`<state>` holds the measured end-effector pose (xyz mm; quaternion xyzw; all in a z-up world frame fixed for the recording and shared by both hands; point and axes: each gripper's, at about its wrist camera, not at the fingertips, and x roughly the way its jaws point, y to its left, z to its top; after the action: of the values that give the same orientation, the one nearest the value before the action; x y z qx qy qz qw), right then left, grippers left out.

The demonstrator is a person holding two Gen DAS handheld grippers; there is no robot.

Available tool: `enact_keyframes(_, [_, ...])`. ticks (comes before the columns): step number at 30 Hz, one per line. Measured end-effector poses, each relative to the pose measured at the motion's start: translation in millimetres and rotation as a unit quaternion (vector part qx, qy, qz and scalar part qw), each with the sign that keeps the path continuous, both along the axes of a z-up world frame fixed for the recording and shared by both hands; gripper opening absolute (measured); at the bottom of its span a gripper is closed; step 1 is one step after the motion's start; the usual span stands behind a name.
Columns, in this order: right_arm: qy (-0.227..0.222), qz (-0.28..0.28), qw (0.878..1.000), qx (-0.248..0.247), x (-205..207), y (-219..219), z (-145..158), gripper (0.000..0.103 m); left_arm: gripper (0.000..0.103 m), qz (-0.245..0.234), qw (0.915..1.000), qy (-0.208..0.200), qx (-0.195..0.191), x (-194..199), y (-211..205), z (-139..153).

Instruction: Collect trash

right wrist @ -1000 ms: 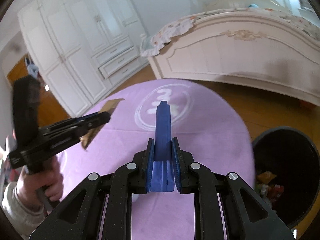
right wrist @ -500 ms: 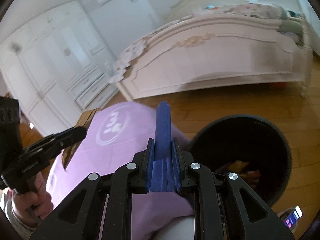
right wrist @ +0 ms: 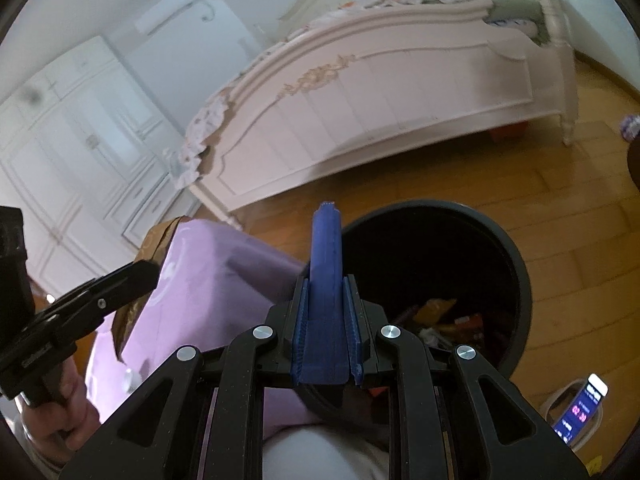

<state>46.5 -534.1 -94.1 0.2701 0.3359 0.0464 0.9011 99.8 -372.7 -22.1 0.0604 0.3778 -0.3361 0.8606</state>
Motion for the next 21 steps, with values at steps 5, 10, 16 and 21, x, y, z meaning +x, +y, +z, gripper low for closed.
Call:
enact_keyframes(5, [0.010, -0.010, 1.000, 0.009, 5.4, -11.6, -13.8, 0.019, 0.020, -0.007, 0.9998, 0.016, 0.007, 6.0, -12.0, -11.2])
enact_keyframes(10, [0.021, -0.025, 0.999, 0.011, 6.9, -22.7, -26.0, 0.022, 0.023, -0.012, 0.9996, 0.024, 0.009, 11.1, -23.8, -19.4])
enact_keyframes(16, [0.020, -0.044, 0.999, 0.013, 3.6, -27.4, -26.8, 0.071, 0.085, 0.000, 0.9999, -0.002, 0.011, 7.1, -26.5, -14.4])
enact_keyframes(21, [0.004, -0.041, 0.999, 0.011, -4.0, -20.7, -16.1, 0.077, 0.095, 0.017, 0.9997, -0.018, 0.001, -0.3, -13.1, -2.0])
